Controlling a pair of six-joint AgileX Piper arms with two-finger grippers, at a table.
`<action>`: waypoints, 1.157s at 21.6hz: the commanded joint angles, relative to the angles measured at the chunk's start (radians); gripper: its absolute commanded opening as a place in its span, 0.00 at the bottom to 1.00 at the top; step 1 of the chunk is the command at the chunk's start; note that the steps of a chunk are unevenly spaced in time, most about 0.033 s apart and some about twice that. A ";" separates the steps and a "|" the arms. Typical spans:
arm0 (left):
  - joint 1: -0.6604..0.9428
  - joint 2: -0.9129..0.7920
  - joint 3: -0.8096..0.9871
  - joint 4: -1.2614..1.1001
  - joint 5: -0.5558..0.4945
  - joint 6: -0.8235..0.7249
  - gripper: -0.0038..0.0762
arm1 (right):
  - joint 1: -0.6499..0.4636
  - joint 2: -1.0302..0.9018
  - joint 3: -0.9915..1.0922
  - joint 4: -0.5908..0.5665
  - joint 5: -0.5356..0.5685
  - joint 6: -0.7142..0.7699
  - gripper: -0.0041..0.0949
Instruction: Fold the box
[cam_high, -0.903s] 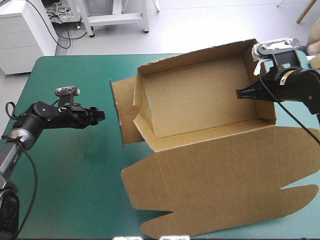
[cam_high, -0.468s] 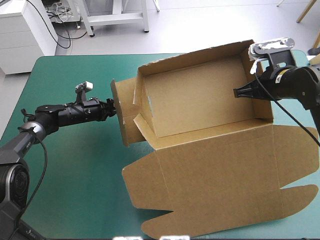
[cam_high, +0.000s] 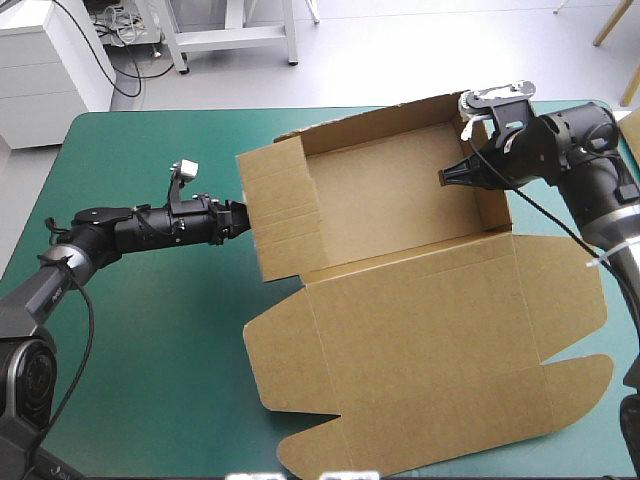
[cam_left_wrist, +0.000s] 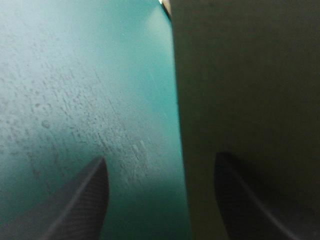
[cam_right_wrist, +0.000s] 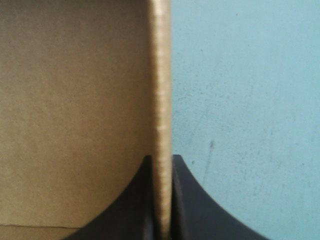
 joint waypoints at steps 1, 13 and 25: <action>-0.010 -0.080 -0.029 -0.077 0.086 0.004 0.60 | -0.001 -0.011 -0.032 -0.003 -0.088 0.000 0.02; -0.016 -0.141 -0.057 -0.081 0.103 -0.103 0.60 | 0.007 0.043 -0.032 0.042 -0.154 0.020 0.03; -0.206 -0.165 -0.351 0.757 -0.256 -0.879 0.60 | 0.203 0.046 -0.032 -0.140 -0.209 0.235 0.03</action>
